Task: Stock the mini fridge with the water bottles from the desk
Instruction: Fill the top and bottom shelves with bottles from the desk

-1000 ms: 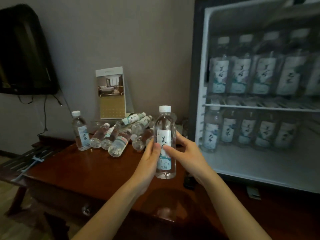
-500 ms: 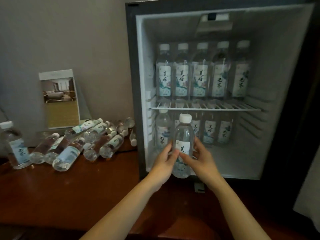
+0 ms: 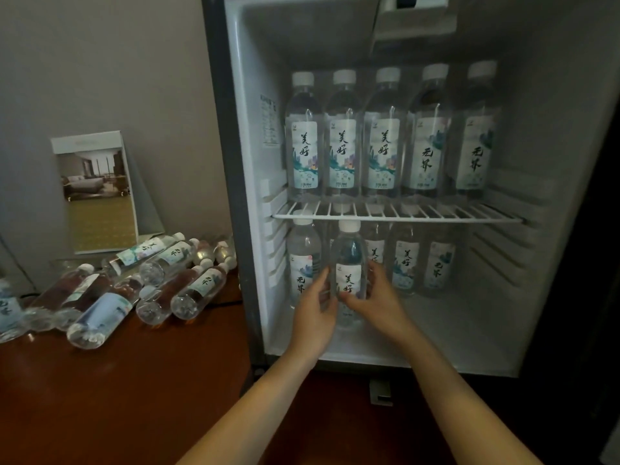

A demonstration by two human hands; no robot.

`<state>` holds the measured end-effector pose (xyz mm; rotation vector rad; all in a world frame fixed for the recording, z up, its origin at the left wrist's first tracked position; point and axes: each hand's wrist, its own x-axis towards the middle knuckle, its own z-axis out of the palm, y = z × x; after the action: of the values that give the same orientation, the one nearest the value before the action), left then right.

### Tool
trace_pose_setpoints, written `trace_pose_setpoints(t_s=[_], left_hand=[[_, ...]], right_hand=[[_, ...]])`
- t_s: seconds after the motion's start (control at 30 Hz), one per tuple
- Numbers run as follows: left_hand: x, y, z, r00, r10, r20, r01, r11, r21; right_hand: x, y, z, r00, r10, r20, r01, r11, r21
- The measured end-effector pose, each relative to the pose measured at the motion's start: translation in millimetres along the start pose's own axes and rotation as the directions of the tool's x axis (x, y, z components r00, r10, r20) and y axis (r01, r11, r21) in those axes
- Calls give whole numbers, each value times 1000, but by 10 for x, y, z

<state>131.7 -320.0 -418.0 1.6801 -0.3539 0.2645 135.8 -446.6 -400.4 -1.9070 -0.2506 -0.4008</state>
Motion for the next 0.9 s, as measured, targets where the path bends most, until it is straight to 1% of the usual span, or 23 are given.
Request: trace_pose_setpoints(t_s=[0.17,0.3,0.4,0.53,0.7,0.73,0.83,0.9], left_hand=[[43,-104,-12,999,-28,-39,29,999,30],[35,-127,-20,999,16,-30,-12,991,136],[32,-141,-42,998,14,-54,-4,983,181],[12,-118,-72,999,-22,-42,29,985,172],[-54,-56,-104,999,-42,-7,43,988,151],[-90,-39,-111,999,-39,11,37,989,145],[-244,30,-166,998,-11,66,2,990,142],[-348,81,-252,997,5,79,-16,989,146]], right_hand=[[161,50,67,1000,-10,-21,9,1000,-26],[206,55,83,999,-32,-35,31,999,-29],[246,42,115,998,-1,-61,-2,998,-59],[279,19,163,995,36,-95,-47,993,-110],[155,-18,188,992,54,-116,-64,995,-77],[104,-23,217,987,56,-149,-66,996,-66],[-76,-68,329,942,15,-334,-49,994,-94],[-187,-136,407,921,-18,-390,-24,995,-101]])
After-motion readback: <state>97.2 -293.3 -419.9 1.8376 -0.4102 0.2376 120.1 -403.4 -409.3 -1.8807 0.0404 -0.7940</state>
